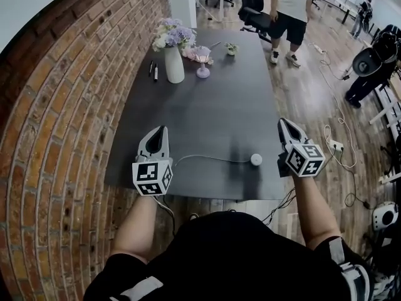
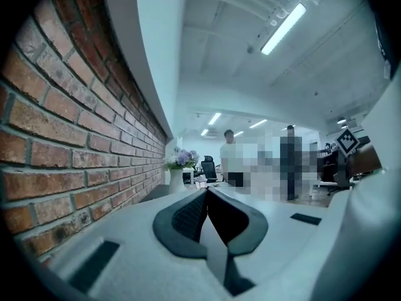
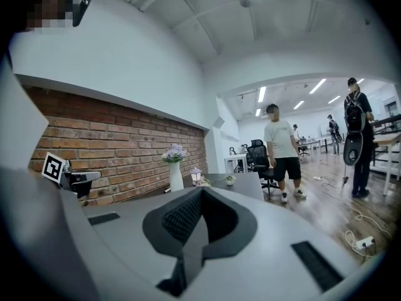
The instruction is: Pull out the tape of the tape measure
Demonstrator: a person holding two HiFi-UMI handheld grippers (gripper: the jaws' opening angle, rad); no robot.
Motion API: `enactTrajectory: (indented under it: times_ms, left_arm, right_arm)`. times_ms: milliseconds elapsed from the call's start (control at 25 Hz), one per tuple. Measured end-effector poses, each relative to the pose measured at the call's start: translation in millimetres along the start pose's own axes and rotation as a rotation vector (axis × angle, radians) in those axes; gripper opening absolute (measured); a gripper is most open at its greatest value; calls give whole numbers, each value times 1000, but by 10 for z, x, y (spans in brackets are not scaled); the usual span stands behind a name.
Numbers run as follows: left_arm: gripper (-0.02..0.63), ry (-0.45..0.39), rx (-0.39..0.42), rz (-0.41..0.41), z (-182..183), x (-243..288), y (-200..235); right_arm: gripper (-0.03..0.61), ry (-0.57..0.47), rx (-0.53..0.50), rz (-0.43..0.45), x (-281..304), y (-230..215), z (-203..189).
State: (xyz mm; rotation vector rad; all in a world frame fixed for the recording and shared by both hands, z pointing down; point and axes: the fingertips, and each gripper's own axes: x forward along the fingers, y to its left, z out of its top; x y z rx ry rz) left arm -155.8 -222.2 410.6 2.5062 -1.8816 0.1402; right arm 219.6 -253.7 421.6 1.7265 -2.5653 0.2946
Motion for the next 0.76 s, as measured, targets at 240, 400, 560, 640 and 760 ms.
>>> enactTrajectory:
  times_ms: [240,400,560,640,760]
  left_arm:
    - [9,0,8,-2,5,-47,9]
    - [9,3,9,3,20,-82,33]
    - [9,7,13,1,14,-106,9]
    - [9,9,16,2,3,-118,4]
    - [9,15,33,4,-27,-137,-4]
  right_arm:
    - [-3,11,7,9,10,33,-58]
    - [-3,23,1,17,24,64,-73]
    - [-3,26,8,32,36,120,-95]
    - [-3,27,8,40,34,153,-113]
    - [-3,31,14,51,31,189,-146]
